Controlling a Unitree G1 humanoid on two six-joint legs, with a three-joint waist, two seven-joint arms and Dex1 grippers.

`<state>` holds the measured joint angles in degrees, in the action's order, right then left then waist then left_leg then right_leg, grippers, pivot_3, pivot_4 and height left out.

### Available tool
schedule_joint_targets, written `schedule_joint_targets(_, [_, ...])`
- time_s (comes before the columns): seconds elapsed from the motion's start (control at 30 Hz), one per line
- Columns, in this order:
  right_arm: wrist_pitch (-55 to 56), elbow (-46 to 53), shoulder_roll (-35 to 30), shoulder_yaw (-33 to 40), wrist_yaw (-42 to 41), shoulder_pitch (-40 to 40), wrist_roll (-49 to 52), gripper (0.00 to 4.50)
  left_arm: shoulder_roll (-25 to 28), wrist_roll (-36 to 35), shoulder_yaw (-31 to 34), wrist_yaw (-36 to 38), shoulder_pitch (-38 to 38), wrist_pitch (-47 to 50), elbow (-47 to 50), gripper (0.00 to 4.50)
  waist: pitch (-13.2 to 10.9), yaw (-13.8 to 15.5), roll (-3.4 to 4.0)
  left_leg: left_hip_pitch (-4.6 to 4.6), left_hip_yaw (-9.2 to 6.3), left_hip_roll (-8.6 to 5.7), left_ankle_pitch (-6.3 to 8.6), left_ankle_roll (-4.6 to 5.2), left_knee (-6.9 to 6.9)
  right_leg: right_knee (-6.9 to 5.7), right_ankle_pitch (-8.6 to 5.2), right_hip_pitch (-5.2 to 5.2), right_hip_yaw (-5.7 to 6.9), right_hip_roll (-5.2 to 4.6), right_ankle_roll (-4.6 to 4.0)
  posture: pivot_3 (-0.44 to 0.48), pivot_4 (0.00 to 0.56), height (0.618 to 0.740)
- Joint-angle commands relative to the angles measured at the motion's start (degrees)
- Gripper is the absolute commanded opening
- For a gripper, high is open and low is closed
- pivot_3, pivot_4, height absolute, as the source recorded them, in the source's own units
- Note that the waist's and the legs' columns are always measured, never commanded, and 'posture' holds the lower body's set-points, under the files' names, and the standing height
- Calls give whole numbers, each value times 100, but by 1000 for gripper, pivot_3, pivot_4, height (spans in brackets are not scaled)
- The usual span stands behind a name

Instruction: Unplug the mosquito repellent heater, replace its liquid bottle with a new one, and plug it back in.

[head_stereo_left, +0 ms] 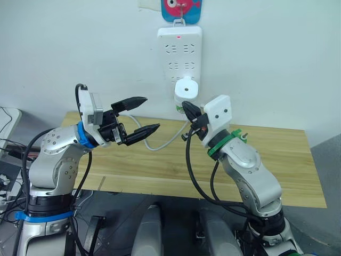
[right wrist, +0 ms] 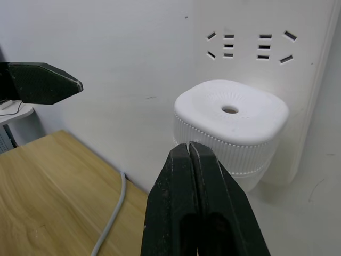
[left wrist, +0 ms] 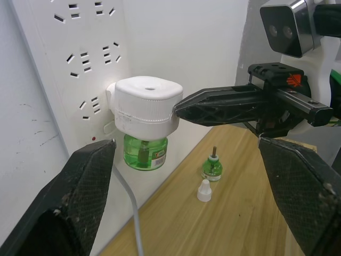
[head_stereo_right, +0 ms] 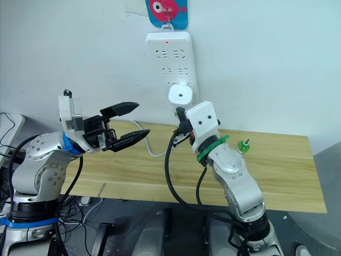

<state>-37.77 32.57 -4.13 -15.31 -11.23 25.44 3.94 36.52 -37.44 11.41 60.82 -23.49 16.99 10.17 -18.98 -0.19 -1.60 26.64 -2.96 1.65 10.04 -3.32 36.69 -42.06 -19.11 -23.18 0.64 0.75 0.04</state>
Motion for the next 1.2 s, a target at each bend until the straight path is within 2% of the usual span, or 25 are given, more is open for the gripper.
schedule_joint_targets(0.03, [115,139,7,-8,-20,26,-3,22,2,11,-17,43,-79,-103,52,4500,0,0,0,0,0,0,0,0,0,0,0,0,0,0,0,129,314,740])
schedule_joint_targets(1.2, [163,-41,112,8,153,75,-145,22,-12,44,-33,106,-132,-94,18,4500,0,0,0,0,0,0,0,0,-3,2,0,0,0,0,0,130,316,740])
